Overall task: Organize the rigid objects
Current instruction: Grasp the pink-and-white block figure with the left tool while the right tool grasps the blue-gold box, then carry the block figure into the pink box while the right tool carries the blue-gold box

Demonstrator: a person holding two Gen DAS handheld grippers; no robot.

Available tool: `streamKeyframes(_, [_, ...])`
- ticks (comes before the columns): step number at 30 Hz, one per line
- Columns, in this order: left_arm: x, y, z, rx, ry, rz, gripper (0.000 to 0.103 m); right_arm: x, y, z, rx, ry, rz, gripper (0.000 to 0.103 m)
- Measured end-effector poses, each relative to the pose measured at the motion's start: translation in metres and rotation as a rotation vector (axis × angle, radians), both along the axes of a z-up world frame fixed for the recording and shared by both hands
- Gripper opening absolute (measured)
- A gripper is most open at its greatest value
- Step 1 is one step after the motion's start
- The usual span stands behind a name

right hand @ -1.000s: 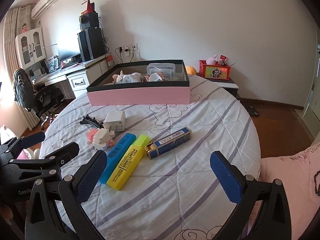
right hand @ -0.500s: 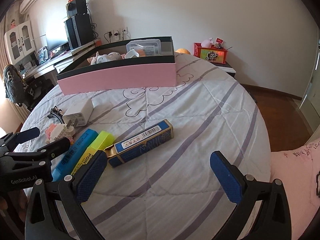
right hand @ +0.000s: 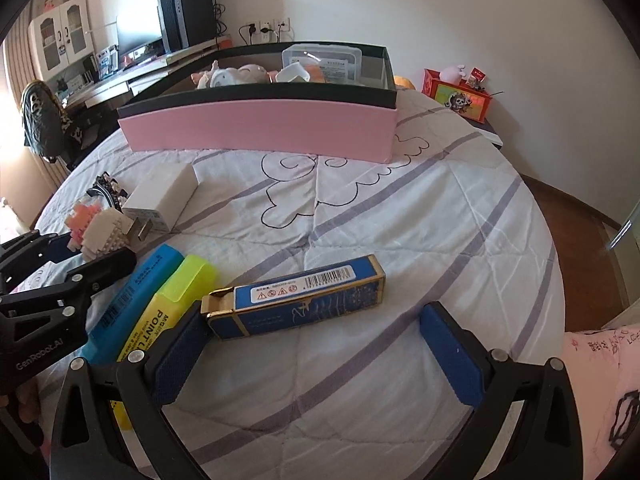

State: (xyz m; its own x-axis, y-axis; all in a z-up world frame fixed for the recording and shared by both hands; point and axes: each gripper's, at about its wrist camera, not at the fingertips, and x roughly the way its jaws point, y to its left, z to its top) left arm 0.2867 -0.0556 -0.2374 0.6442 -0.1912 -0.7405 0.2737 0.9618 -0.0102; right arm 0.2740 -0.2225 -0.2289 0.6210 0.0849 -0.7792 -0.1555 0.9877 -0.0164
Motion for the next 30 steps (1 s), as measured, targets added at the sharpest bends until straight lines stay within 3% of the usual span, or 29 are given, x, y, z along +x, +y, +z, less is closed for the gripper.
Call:
streamKeyframes(3, [-0.001,0.003,0.002,-0.009,0.001,0.005,0.048,0.007,0.001,0.0,-0.007,0.001,0.024,0.103])
streamKeyframes(7, [-0.005,0.008,0.008,-0.022,-0.012,0.013,0.045,0.003,0.0,0.003,0.013,-0.019,0.027,0.084])
streamKeyframes(8, [-0.006,0.009,0.01,-0.026,-0.015,0.016,0.033,0.001,-0.001,0.004,0.026,-0.027,0.024,0.084])
streamKeyframes(15, [-0.012,0.015,0.014,-0.044,-0.016,0.015,0.033,-0.017,0.006,0.015,0.088,-0.095,0.026,0.084])
streamKeyframes(30, [-0.021,0.013,0.069,-0.05,-0.156,-0.013,0.033,-0.021,0.032,0.065,0.099,-0.215,0.064,0.084])
